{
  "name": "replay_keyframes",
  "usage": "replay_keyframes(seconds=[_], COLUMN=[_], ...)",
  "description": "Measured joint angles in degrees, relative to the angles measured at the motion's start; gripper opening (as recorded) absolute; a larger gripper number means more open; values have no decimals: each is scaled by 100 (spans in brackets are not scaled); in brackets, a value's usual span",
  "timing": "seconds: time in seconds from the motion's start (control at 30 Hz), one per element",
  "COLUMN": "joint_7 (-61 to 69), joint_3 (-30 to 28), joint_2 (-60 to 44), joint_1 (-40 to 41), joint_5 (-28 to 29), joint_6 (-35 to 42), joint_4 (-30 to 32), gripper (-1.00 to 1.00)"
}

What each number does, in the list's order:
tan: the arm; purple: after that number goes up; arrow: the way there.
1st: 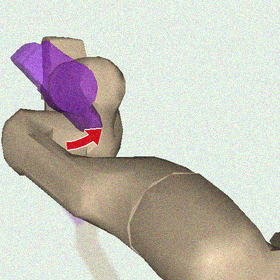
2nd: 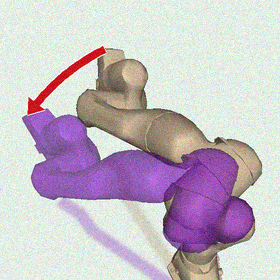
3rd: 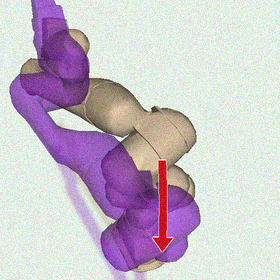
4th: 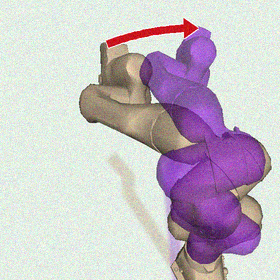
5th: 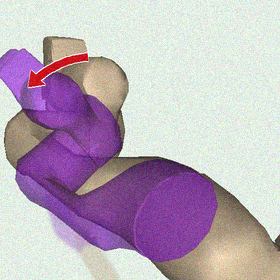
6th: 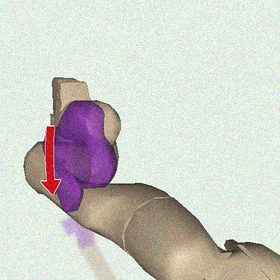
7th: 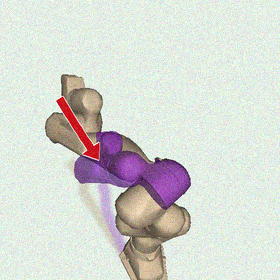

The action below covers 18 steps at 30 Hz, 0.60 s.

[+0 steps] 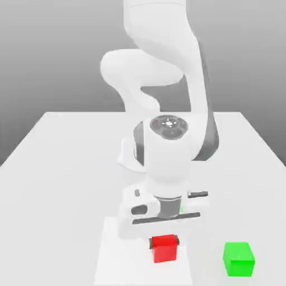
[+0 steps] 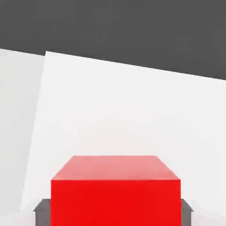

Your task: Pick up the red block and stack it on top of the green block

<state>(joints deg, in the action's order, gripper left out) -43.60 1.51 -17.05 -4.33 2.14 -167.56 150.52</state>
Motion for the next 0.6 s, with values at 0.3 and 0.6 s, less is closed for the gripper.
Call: replay_keyframes(seconds=[0.3,0.6], joint_7=[237,686], joint_3=[240,906], joint_2=[1080,132], joint_1=[-79,-909], joint_5=[-107,444], joint_6=[1114,1330], joint_4=[-31,-1158], gripper=[-100,-100])
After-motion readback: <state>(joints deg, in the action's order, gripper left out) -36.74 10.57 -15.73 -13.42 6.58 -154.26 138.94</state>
